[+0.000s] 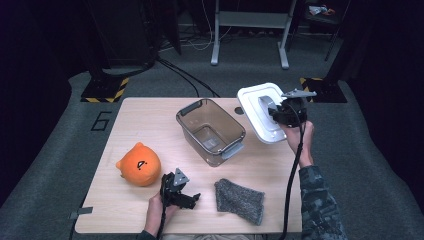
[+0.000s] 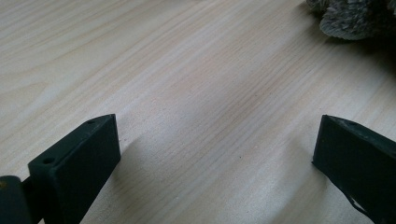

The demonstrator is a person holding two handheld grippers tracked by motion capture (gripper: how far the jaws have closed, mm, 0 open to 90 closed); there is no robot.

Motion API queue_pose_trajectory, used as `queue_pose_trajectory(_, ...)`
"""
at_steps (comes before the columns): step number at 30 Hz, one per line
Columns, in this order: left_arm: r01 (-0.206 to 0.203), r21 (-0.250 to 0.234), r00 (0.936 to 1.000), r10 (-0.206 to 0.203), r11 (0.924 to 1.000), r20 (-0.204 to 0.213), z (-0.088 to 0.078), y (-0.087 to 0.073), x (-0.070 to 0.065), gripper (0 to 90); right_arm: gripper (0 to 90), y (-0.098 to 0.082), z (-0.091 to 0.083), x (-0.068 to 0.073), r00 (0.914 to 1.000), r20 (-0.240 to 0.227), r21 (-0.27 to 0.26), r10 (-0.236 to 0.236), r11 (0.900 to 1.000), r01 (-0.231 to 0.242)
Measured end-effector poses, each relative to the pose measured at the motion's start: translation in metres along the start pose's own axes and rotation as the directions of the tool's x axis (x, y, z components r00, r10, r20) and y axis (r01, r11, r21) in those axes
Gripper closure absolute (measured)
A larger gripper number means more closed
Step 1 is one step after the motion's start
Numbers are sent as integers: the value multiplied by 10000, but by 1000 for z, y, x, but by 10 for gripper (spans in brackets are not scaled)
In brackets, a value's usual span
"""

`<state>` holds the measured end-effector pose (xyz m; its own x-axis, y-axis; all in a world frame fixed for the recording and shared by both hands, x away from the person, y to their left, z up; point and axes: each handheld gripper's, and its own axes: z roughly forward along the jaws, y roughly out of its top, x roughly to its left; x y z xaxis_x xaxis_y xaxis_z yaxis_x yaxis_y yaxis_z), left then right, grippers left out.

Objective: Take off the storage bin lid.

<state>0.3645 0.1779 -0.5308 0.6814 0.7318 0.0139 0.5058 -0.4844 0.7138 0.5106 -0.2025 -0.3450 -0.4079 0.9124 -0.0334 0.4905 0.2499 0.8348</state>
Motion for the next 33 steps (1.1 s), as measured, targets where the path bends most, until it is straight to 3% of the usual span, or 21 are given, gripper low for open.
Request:
queue_pose_trajectory(9,-3,35,10000,2,10000,19,0,0,0,2,671,-16,11,-15,9988,276,231,397,9989,-404)
queue_pose_trajectory(18,8,1,10000,-8,10000,1,0,0,0,2,671,-36,32,-18,9971,439,543,623,9964,-647)
queue_pose_trajectory(33,4,0,10000,-4,10000,-3,0,0,0,1,670,-65,73,-7,9938,497,1142,998,9879,-1050)
